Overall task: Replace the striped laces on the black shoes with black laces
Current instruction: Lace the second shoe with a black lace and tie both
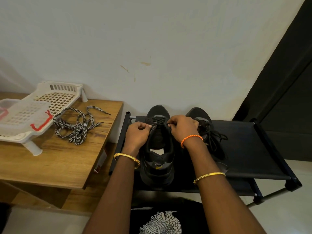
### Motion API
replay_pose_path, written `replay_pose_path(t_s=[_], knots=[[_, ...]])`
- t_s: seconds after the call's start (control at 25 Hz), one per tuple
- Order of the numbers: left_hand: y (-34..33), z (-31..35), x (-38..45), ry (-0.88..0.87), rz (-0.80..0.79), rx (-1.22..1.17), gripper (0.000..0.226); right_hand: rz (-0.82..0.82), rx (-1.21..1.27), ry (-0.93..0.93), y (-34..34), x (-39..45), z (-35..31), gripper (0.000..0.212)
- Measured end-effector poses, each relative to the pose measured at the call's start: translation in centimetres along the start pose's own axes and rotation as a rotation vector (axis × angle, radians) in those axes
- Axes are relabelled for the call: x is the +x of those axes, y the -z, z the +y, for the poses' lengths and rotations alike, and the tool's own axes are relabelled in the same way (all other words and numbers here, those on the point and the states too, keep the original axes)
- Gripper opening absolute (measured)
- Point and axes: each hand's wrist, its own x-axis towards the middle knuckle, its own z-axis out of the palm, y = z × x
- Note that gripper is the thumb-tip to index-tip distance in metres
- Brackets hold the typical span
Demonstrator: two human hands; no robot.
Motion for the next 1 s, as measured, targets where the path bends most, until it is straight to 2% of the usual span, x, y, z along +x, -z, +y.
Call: replay_pose_path(t_s=[0.28,0.4,0.48,0.6,0.68,0.88,1.0], knots=[[-0.5,0.0,0.2,0.005,0.029,0.102,0.015,0.042,-0.126,-0.212,2.5,-1.0,1.6,0.016],[-0.5,0.0,0.3,0.028,0.062,0.092,0.015,0.04,-0.179,-0.199,2.1,-1.3,1.3,0.018],[-0.5,0.0,0.4,0.053,0.027,0.014,0.017,0.007,-0.133,-0.107,1.6,-1.1,1.1,0.023],[-0.5,-0.1,0.4,0.082,-0.026,-0.083,0.021,-0.1,0.07,-0.019,0.5,-0.6,0.8,0.026],[-0.6,-0.2,0.5,0.066,-0.019,-0.098,0.021,-0.091,0.146,-0.042,0.0,-0.4,0.9,0.021],[-1.1,0.1,0.5,0.045,0.084,-0.001,0.023,-0.069,0.103,-0.173,-0.2,0.0,1.2,0.013],[-0.8,0.2,0.2,0.043,0.089,0.014,0.022,-0.054,0.14,-0.204,-0.3,-0.3,1.0,0.013]])
